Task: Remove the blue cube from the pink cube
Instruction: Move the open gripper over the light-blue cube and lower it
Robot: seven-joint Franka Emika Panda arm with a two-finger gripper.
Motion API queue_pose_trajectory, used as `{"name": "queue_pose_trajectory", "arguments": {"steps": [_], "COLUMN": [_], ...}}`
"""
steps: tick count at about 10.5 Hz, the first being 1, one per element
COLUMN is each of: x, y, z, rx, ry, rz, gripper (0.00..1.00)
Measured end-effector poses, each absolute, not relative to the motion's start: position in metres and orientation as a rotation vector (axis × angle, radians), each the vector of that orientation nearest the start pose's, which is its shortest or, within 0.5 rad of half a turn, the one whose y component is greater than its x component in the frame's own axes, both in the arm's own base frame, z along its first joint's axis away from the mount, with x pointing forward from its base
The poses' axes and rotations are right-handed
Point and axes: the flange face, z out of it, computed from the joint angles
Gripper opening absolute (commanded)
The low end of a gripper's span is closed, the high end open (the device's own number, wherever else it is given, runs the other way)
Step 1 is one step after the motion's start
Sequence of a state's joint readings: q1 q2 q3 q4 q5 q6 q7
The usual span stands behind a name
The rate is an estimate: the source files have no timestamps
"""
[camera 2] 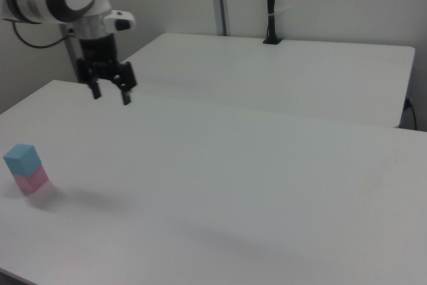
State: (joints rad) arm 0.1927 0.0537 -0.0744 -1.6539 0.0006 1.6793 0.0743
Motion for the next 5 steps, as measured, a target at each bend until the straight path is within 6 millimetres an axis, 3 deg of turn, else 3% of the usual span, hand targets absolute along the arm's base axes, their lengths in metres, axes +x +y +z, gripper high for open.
{"name": "queue_pose_trajectory", "arguments": {"steps": [1, 5], "x": [0.566, 0.519], "y": [0.098, 0.255], "z": [0.563, 0.546], "rx": [-3.141, -3.138], "ry": [-0.093, -0.313], "rz": [0.061, 0.118], "gripper": [1.00, 1.00]}}
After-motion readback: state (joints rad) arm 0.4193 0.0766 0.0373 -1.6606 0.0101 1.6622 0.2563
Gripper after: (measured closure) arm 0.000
